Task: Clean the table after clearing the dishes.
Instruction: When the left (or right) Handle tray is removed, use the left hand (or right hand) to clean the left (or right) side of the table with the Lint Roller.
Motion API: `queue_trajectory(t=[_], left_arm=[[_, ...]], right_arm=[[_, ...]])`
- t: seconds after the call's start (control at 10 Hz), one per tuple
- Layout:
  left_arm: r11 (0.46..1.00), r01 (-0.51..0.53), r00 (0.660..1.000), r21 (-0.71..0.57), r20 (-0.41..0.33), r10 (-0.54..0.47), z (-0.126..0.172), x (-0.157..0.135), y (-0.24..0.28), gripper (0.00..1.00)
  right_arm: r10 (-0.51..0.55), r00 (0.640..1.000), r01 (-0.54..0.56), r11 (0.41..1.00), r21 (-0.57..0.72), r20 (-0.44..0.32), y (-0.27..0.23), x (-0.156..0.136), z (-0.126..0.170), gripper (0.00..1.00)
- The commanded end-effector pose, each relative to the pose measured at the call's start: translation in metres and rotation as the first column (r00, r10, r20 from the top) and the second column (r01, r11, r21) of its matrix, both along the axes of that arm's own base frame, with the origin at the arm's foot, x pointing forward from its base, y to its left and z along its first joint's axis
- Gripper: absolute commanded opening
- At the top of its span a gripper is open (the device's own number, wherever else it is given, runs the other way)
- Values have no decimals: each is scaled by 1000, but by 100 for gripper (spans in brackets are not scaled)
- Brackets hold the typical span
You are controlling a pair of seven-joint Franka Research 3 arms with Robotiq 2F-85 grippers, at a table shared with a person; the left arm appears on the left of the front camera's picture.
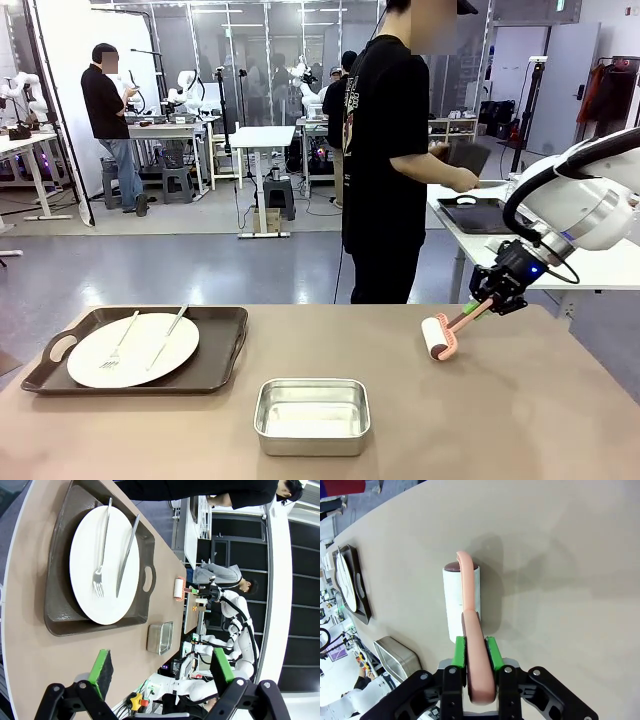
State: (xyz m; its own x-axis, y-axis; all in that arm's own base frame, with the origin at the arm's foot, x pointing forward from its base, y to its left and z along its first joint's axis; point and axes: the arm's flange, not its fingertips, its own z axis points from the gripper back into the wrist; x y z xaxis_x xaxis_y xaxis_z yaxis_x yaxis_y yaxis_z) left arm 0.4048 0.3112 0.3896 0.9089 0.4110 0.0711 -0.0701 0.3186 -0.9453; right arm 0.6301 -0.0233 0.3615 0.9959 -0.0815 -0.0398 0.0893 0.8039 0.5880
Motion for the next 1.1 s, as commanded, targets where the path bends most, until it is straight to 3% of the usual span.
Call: queue_trajectory(t=[0.0,0.2,0.4,1.0], left_arm=[[1000,-2,1000,-1,3,2,1,-3,1,100],[1000,-2,1000,-1,3,2,1,-3,1,100],[1000,-2,1000,-1,3,2,1,-3,1,100],[1000,-2,1000,-1,3,2,1,-3,1,100]], right_arm=[[2,1000,-3,994,-109,-13,-41,-5,-33,22],[-30,1000,29,992,-120,-9,-72,-5,-29,22],[-5,998,-1,993,-122,-55,-100,-4,-31,22],[-108,991,85,964,-252,-78,-174,-11,-30,22]])
